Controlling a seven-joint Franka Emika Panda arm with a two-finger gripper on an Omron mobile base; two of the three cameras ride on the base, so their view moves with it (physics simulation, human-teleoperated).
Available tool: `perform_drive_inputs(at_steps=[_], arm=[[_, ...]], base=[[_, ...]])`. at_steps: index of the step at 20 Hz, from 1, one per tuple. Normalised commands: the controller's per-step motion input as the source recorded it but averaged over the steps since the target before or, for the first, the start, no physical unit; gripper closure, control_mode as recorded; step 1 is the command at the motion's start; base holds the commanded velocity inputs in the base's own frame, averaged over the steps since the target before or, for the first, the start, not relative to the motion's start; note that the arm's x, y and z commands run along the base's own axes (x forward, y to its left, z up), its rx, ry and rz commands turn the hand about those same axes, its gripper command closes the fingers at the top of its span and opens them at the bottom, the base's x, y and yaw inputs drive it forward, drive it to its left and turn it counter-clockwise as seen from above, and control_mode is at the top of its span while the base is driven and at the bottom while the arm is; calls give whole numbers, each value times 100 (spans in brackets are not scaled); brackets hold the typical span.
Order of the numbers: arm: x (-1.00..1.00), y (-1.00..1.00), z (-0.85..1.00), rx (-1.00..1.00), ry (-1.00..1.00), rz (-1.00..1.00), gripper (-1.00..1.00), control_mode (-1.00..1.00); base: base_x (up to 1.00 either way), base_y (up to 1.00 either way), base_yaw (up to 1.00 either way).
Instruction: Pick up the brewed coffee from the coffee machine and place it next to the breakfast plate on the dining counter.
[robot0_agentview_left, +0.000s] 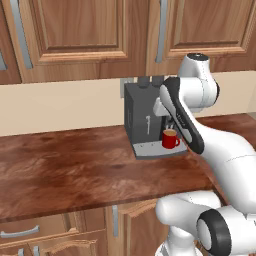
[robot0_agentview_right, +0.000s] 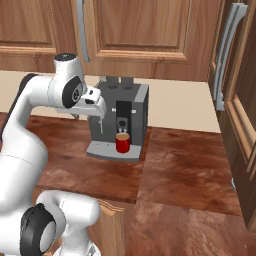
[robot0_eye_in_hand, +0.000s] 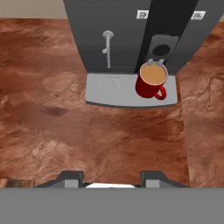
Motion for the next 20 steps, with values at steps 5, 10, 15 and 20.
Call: perform_drive_inputs(at_steps=[5, 10, 15, 20], arm=[[-20, 0, 0, 0, -2, 1, -100, -100], [-33, -12, -28, 0, -23, 4, -100, -100], [-10, -37, -47, 0, -31, 6, -100, -100], [13, -36, -18, 4, -9, 5, -100, -100]], base=[[0, 0, 0], [0, 0, 0], [0, 0, 0], [0, 0, 0]])
